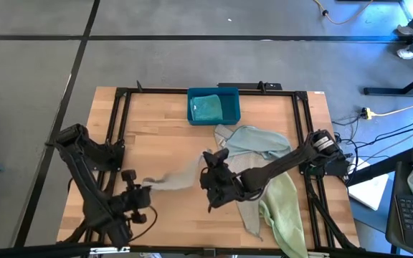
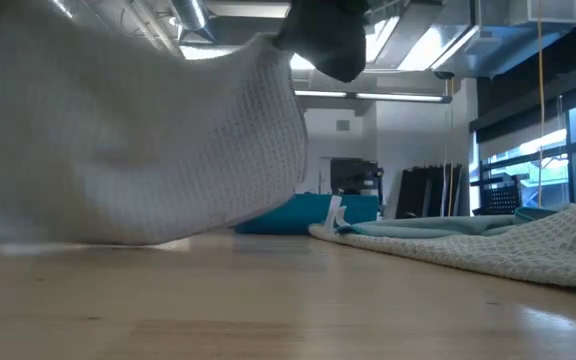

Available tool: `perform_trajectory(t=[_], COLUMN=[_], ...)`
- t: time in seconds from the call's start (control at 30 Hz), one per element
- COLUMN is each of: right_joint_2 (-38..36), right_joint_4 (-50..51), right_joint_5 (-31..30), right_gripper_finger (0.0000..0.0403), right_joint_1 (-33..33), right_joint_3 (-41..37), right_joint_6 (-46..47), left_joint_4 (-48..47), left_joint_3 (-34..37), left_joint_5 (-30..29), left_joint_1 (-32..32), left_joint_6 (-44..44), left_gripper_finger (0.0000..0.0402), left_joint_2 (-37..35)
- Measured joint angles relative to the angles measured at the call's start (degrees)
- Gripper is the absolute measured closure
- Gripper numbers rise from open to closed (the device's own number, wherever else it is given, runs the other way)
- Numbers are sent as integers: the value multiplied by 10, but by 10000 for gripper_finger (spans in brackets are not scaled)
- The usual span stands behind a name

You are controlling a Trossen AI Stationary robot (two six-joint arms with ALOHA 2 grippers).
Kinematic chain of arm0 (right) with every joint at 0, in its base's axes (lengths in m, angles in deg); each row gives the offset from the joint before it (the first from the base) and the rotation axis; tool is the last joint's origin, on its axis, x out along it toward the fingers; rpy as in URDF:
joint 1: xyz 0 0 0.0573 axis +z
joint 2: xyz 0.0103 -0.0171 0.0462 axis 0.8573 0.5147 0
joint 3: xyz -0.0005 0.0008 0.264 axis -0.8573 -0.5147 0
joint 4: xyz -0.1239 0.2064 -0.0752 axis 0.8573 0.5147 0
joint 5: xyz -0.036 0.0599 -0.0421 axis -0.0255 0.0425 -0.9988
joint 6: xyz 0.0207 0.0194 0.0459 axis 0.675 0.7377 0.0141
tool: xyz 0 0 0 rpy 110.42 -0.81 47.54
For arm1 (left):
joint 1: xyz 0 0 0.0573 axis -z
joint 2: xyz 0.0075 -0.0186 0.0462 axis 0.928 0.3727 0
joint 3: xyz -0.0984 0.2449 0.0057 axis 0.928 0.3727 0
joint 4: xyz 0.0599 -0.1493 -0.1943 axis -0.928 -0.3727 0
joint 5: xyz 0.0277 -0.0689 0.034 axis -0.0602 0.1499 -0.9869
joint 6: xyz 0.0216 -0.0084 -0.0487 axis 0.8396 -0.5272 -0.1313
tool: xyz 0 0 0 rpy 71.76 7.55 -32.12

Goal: Fold microfiber towels
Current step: Fold the left gray towel

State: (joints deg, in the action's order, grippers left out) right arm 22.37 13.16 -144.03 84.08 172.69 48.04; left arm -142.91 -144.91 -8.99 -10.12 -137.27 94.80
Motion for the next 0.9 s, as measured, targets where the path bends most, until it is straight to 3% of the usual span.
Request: perform_trajectory(t=[0.2,0.43,0.6,0.7,0.9], right_joint_2=[-30,-107,-132,-130,-117], right_joint_4=[-40,-82,43,127,69], right_joint_5=[76,193,208,263,308], right_gripper_finger=[391,390,390,390,390], right_joint_1=[0,-5,-12,-18,-29], right_joint_3=[0,0,1,0,0], right_joint_6=[15,49,181,242,224], left_joint_4=[5,-19,-19,-19,-20], left_joint_3=[-71,-147,-143,-118,-53], left_joint_5=[-158,-262,-239,-204,-227], left_joint_1=[7,-9,-19,-23,-45], left_joint_6=[62,119,115,113,111], left_gripper_finger=[401,401,401,401,402], left_joint_2=[0,0,-1,-1,-1])
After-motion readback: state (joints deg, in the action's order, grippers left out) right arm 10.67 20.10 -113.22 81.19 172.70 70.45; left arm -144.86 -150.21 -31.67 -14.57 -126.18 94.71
